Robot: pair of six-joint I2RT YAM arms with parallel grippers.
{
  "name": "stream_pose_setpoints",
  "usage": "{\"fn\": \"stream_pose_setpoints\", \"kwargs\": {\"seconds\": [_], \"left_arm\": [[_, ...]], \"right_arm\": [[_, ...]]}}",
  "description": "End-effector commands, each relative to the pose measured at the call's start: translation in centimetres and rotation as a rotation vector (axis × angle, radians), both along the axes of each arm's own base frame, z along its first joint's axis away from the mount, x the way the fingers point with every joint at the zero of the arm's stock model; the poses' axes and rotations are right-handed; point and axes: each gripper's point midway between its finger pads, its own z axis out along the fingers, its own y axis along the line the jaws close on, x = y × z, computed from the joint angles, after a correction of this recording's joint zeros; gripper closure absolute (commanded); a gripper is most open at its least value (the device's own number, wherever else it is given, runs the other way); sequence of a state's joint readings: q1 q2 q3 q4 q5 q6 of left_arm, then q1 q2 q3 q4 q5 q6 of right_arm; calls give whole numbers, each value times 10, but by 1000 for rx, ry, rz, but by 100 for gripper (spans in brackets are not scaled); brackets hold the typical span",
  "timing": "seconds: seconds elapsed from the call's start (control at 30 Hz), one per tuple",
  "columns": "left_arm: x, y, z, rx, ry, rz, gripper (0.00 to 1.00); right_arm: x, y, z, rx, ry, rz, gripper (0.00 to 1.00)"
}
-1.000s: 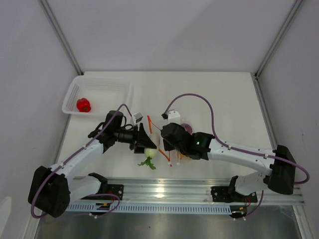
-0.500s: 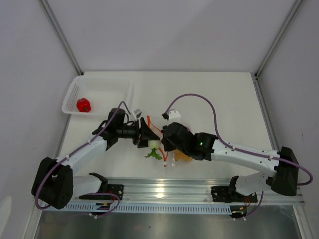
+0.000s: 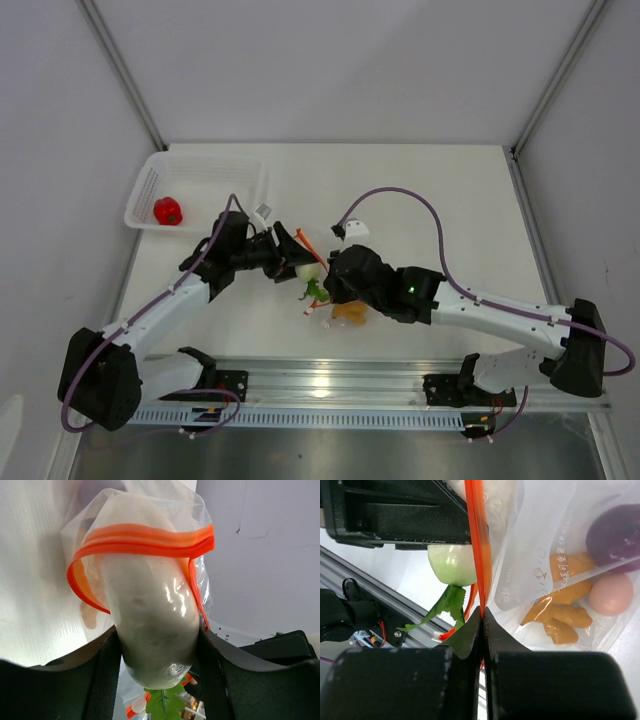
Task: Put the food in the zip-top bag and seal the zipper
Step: Place the fake vegetable in the zipper food storage bag.
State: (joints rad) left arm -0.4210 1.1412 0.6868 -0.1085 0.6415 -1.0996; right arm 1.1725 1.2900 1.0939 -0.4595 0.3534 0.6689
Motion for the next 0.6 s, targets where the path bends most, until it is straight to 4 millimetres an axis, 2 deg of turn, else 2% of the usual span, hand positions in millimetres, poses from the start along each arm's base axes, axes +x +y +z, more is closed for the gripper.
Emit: {"fn": "stream_pose_setpoints", "kwargs": {"seconds": [0.0, 0.07, 0.2, 0.33, 0.43, 0.47, 0.57], "left_arm": [[12, 2, 30, 20, -116, 71, 76], [6, -1, 31, 50, -143, 46, 75], [-2, 2, 32, 111, -177, 28, 66], [-12, 9, 21, 163, -180, 6, 57], [-17, 15, 11, 198, -176, 5, 46], [-17, 16, 11, 198, -178, 5, 39], [-20, 13, 11, 176, -186, -17, 28]], "right_arm": [[-2, 9, 16, 64, -2, 2, 100], [1, 13, 22, 76, -10, -5, 100], [9, 22, 31, 96, -13, -30, 100], [18, 24, 43, 125, -11, -75, 100], [24, 20, 48, 142, -4, -105, 100], [24, 20, 50, 150, -4, -107, 100], [26, 18, 52, 164, 3, -113, 100]]}}
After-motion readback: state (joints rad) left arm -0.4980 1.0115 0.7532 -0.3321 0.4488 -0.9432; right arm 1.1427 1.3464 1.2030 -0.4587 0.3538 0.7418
